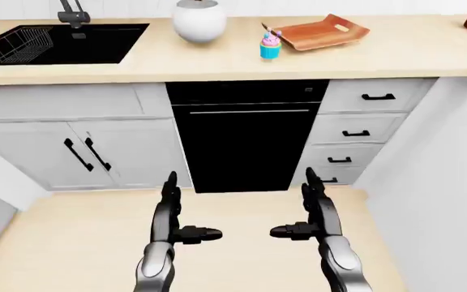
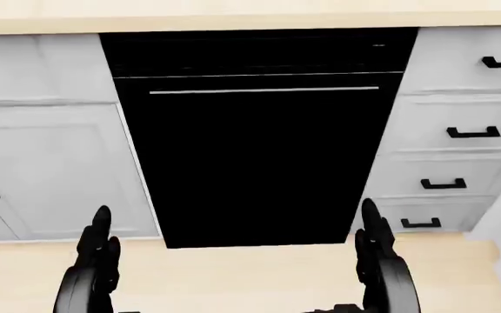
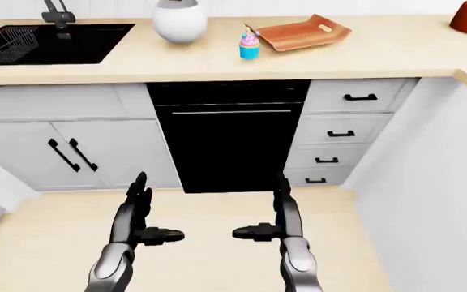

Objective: Pick up the bowl with cake and place it on the tray. Pick up the cupcake and place it on the tray.

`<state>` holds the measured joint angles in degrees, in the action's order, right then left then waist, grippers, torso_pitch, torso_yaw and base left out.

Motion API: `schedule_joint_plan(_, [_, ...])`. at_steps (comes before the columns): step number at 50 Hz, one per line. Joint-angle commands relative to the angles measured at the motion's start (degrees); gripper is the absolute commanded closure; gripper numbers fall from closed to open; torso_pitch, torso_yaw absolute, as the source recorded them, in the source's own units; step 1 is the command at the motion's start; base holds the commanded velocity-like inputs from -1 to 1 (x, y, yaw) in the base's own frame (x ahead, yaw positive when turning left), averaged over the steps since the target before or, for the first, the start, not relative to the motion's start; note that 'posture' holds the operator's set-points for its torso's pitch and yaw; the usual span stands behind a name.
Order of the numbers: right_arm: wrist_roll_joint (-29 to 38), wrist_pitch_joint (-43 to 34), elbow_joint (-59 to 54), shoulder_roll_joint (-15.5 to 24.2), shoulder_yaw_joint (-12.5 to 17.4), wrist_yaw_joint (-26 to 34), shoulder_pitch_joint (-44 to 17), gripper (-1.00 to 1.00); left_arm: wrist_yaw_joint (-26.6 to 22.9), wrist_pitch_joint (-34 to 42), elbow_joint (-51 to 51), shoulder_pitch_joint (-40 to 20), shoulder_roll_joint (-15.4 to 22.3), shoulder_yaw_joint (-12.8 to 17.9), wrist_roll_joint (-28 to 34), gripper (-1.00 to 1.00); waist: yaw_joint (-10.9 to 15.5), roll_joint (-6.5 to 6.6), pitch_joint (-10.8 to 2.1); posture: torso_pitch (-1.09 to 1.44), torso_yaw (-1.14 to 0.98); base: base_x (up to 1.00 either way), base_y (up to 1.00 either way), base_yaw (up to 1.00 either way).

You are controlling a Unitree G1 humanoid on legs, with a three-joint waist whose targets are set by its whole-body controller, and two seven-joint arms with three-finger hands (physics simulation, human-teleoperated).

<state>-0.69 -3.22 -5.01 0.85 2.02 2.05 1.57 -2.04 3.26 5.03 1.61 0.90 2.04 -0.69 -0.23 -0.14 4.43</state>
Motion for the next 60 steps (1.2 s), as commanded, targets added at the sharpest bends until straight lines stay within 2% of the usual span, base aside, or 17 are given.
schedule_joint_plan(1, [0.29, 2.38, 6.35, 0.00, -0.44, -0.27, -1.16, -1.00, -0.89, 0.10, -8.77, -0.72, 0.23, -0.31, -0.86, -1.00, -0.12, -0.45, -0.05, 0.00, 0.00, 0.00, 0.00, 0.00])
schedule_joint_plan(3, [0.25, 2.15, 6.29, 0.12, -0.24, -0.21, -1.68, -1.00, -1.08, 1.31, -9.85, -0.70, 0.16, -0.20, -1.17, -1.00, 0.46, 0.00, -3.58, 0.00, 0.00, 0.00, 0.00, 0.00])
schedule_joint_plan(5, [-2.03, 0.34, 7.82, -0.30, 0.10, 0.23, -1.59, -1.00, -0.75, -0.59, -7.74, -1.20, 0.26, -0.40, 0.30, -1.00, 0.33, -0.43, -0.98, 0.00, 0.00, 0.00, 0.00, 0.00])
schedule_joint_plan(8, [-1.04, 0.32, 7.56, -0.09, -0.29, -0.27, -2.20, -1.00, -1.10, 0.94, -9.78, -0.46, 0.14, -0.41, 0.05, -1.00, 0.49, -0.36, -4.24, 0.00, 0.00, 0.00, 0.00, 0.00])
schedule_joint_plan(13, [-2.51, -0.21, 6.59, -0.09, 0.29, -0.45, -3.76, -1.00, -0.22, 0.21, -10.33, -0.92, 0.56, 0.05, 2.16, -1.00, 0.39, -0.21, -4.58, 0.00, 0.00, 0.00, 0.00, 0.00])
schedule_joint_plan(26, [-5.20, -23.48, 31.12, 2.16, 4.03, -3.56, -12.54, -1.00, 0.78, 38.90, -43.82, -16.05, 3.64, 5.05, -2.60, -1.00, 0.54, -0.12, -5.36, 0.00, 0.00, 0.00, 0.00, 0.00])
schedule_joint_plan(31, [-8.11, -25.64, 34.33, 3.33, 5.05, -3.78, -13.58, -1.00, 1.36, 43.05, -46.29, -19.39, 5.46, 5.81, -4.03, -1.00, 0.52, 0.19, -6.57, 0.00, 0.00, 0.09, 0.00, 0.00])
schedule_joint_plan(32, [-8.21, -25.25, 34.09, 3.36, 5.04, -3.73, -13.51, -1.00, 1.46, 43.25, -46.45, -19.50, 5.53, 5.94, -4.22, -1.00, 0.52, 0.29, -3.00, 0.00, 0.00, 0.45, 0.00, 0.00])
schedule_joint_plan(33, [-8.24, -24.89, 34.05, 3.35, 4.81, -3.66, -13.32, -1.00, 1.77, 44.11, -47.10, -19.83, 5.46, 6.42, -4.86, -1.00, 0.49, 0.27, -1.77, 0.00, 0.00, 0.47, 0.00, 0.00])
schedule_joint_plan(36, [-8.36, -25.03, 34.54, 3.34, 4.53, -3.62, -13.05, -1.00, 2.60, 45.31, -47.39, -21.14, 5.98, 7.10, -6.16, -1.00, 0.56, -0.77, -1.24, 0.00, 0.00, 0.48, 0.00, 0.00])
schedule_joint_plan(39, [-8.20, -24.22, 34.57, 3.40, 4.44, -3.27, -12.60, -1.00, 3.58, 47.35, -48.55, -22.70, 6.83, 8.39, -7.93, -1.00, 0.38, -2.96, -1.57, 0.00, 0.00, 0.48, 0.00, 0.00])
schedule_joint_plan(43, [-7.88, -21.36, 32.95, 3.10, 4.54, -2.70, -11.95, -1.00, 3.89, 44.85, -48.25, -20.75, 7.60, 7.88, -7.94, -1.00, 0.28, -2.25, -2.27, 0.00, 0.00, 0.47, 0.00, 0.00])
schedule_joint_plan(49, [-8.10, -20.93, 34.91, 2.69, 4.09, -2.48, -10.72, -1.00, 3.99, 45.23, -49.49, -19.85, 7.44, 8.33, -8.59, -1.00, -0.35, 1.30, -1.64, 0.00, 0.00, 0.42, 0.01, 0.00])
schedule_joint_plan(52, [-9.52, -20.26, 35.61, 2.36, 4.60, -2.35, -9.99, -1.00, 4.14, 45.57, -49.98, -19.75, 7.38, 8.16, -8.44, -1.00, 0.63, 3.20, -4.94, 0.00, 0.00, 0.02, 0.40, 0.00])
schedule_joint_plan(53, [-10.15, -20.19, 35.67, 2.20, 4.83, -2.54, -9.86, -1.00, 4.21, 45.53, -50.00, -19.64, 7.23, 8.18, -8.47, -1.00, 2.31, 1.65, -4.80, 0.00, 0.00, 0.00, 0.00, 0.73])
schedule_joint_plan(55, [-10.63, -20.35, 35.45, 2.16, 5.00, -3.33, -9.74, -1.00, 4.10, 44.81, -49.82, -18.99, 7.05, 7.79, -8.19, -1.00, 1.81, 4.16, -3.47, 0.00, 0.00, 0.00, 0.00, 0.80])
schedule_joint_plan(60, [-11.48, -19.35, 33.96, 2.25, 4.94, -4.02, -9.55, -1.00, 3.79, 45.16, -49.48, -19.55, 7.37, 8.13, -8.27, -1.00, 1.69, 1.74, -4.04, 0.00, 0.00, 0.00, 0.00, 0.53])
